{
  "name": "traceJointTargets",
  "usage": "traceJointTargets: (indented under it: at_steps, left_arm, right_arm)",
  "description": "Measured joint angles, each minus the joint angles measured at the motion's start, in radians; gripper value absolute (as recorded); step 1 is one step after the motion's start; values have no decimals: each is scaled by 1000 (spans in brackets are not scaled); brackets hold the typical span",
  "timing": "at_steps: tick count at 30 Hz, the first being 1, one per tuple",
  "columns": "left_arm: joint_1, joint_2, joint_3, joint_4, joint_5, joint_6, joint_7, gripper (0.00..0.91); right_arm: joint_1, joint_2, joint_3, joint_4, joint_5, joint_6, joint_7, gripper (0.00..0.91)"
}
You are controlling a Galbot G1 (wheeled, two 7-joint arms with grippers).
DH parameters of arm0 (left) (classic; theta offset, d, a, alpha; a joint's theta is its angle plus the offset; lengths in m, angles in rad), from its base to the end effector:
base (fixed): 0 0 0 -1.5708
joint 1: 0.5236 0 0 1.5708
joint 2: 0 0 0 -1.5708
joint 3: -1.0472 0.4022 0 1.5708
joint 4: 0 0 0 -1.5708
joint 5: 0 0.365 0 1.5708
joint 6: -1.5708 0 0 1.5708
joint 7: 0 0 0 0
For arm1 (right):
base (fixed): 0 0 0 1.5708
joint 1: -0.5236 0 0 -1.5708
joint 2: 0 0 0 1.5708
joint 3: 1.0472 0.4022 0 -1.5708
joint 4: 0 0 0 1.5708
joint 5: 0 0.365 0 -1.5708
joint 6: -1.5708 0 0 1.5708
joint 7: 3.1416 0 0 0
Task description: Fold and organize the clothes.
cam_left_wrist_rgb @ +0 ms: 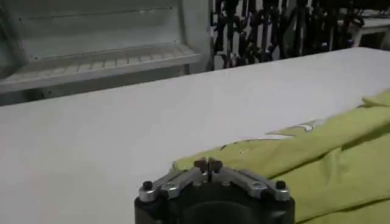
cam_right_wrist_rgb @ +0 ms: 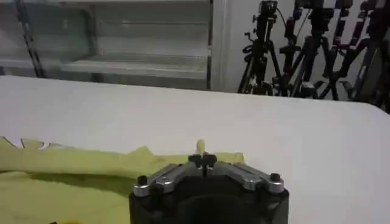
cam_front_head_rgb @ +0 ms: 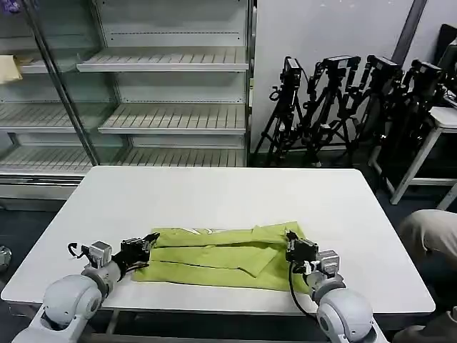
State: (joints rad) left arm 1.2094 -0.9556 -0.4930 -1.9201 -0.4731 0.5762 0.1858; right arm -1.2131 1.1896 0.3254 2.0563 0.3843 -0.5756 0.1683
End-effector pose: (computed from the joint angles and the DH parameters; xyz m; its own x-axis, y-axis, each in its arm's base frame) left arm 0.3008 0.1515 -0.2848 -0.8319 0.3060 0.4629 0.3667 0.9293 0.0447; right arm 0.2727 -0.0273 -0.2879 -0.9196 -0.1825 0.3479 -0.2009 0.9795 -0.0173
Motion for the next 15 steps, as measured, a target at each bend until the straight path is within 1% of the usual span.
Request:
traceJointTargets:
  at_steps: [15]
  left_arm:
    - [52, -1, -12, -38, 18, 0, -7, 20]
  right_arm:
    - [-10, -3, 20, -3, -5, 1, -11, 0]
